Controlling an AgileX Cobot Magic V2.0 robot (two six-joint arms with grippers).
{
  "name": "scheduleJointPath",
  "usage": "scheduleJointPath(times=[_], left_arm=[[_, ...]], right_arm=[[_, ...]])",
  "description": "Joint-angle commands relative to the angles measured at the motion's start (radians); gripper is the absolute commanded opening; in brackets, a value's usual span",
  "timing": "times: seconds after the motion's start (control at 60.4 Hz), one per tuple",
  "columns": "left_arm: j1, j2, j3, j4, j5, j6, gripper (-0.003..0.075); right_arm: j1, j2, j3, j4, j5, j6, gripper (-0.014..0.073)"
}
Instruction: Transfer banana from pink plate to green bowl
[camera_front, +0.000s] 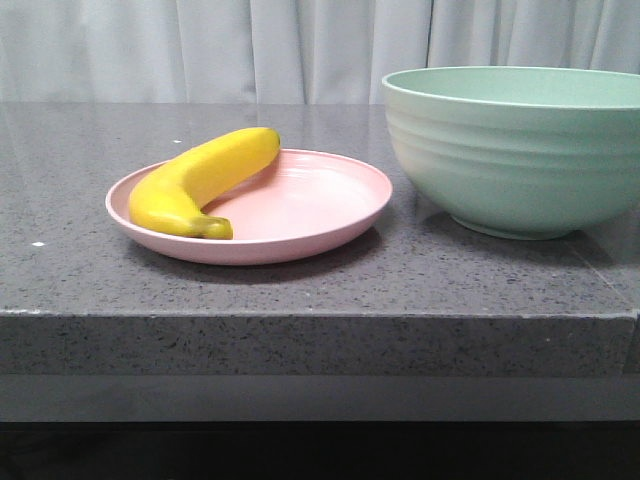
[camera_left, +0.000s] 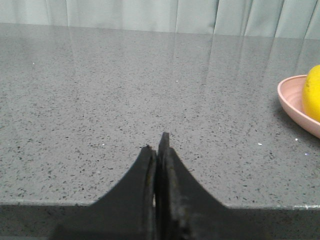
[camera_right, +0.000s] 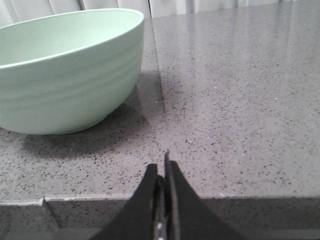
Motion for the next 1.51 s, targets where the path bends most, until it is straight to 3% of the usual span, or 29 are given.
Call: scheduleJointPath(times=[0.0, 0.662, 0.828, 1.06, 1.358, 1.44, 1.49], left_arm=[[-0.001, -0.017, 0.004, -0.008, -0.089, -0.007, -0.002], [-0.001, -0.017, -0.023, -0.046, -0.131, -0.007, -0.002], [-0.001, 0.049, -0.184, -0.06, -0.08, -0.007, -0.002], [-0.001, 0.348, -0.428, -0.06, -0.011, -0.007, -0.002], [-0.001, 0.473, -0.509, -0.06, -0.018, -0.007, -0.0018], [-0.001, 0.473, -0.509, -0.06, -0.018, -0.007, 0.0027], [-0.001, 0.473, -0.509, -0.06, -0.018, -0.007, 0.0109]], right_arm=[[-0.004, -0.023, 0.001, -0.003, -0.08, 0.001, -0.0058], [-0.004, -0.023, -0.029, -0.003, -0.073, 0.001, -0.0058], [-0.004, 0.001, -0.169, -0.004, 0.004, 0.0, -0.0058], [-0.004, 0.22, -0.429, -0.046, 0.08, 0.0, -0.0058], [-0.004, 0.363, -0.537, -0.067, 0.09, 0.0, -0.0056], [-0.004, 0.363, -0.537, -0.067, 0.089, 0.0, -0.0013], [-0.004, 0.363, -0.537, -0.067, 0.089, 0.0, 0.0052]])
